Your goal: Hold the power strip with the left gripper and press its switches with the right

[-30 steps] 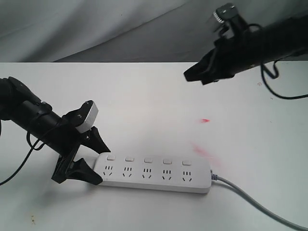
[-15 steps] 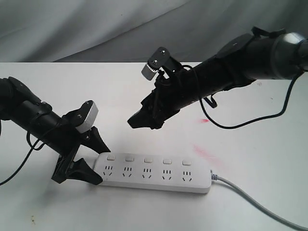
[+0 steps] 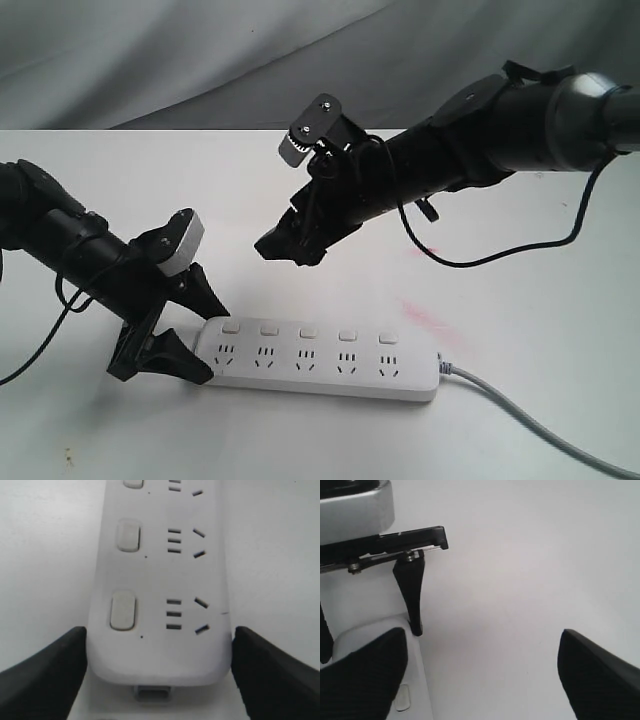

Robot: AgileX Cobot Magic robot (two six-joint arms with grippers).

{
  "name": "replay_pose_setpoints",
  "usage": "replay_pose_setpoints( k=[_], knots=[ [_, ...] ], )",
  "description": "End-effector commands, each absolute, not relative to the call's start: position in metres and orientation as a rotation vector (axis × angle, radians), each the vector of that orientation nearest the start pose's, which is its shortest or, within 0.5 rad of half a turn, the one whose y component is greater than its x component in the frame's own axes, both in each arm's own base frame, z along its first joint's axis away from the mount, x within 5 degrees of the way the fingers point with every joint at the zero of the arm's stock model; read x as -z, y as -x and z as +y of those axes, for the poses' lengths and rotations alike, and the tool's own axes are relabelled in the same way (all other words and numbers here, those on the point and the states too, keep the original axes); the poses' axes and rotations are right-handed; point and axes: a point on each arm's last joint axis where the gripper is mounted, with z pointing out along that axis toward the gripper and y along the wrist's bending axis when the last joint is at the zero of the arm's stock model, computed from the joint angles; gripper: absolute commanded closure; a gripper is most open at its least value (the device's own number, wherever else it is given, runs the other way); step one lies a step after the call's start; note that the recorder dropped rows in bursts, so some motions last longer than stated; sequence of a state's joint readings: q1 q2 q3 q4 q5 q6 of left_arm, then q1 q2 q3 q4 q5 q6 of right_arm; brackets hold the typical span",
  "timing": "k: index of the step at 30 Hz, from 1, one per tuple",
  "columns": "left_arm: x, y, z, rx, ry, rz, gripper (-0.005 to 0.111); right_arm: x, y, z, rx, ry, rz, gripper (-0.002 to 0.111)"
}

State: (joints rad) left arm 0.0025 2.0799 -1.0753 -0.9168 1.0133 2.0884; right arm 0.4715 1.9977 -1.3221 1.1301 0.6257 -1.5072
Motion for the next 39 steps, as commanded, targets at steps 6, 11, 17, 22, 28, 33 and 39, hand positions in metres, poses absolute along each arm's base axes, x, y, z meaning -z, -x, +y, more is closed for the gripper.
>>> replay_pose_setpoints(
  k=[6, 11, 17, 22, 28, 33, 39],
  knots=[
    [-0.097, -0.335, -0.061, 0.836, -1.701, 1.958, 0.059, -0.141, -0.340, 0.274, -0.641, 1.423, 1.960, 0.033],
    [-0.097, -0.335, -0.061, 0.836, -1.701, 1.958, 0.059, -0.136, -0.341, 0.277, -0.652, 1.414, 1.940, 0.033],
    [-0.097, -0.335, -0.061, 0.836, -1.701, 1.958, 0.059, -0.130, -0.336, 0.285, -0.627, 1.473, 1.899, 0.033],
    [-0.097, -0.335, -0.061, 0.836, -1.701, 1.958, 0.059, -0.116, -0.334, 0.288, -0.616, 1.502, 1.912, 0.033],
    [-0.097, -0.335, -0.061, 0.836, -1.701, 1.958, 0.059, -0.116, -0.337, 0.287, -0.573, 1.477, 1.922, 0.033],
    [-0.097, -0.335, -0.061, 0.836, -1.701, 1.958, 0.059, -0.116, -0.336, 0.288, -0.608, 1.457, 1.932, 0.033],
    [-0.097, -0.335, -0.061, 0.836, -1.701, 1.958, 0.059, -0.119, -0.335, 0.290, -0.644, 1.452, 1.913, 0.033]
  ],
)
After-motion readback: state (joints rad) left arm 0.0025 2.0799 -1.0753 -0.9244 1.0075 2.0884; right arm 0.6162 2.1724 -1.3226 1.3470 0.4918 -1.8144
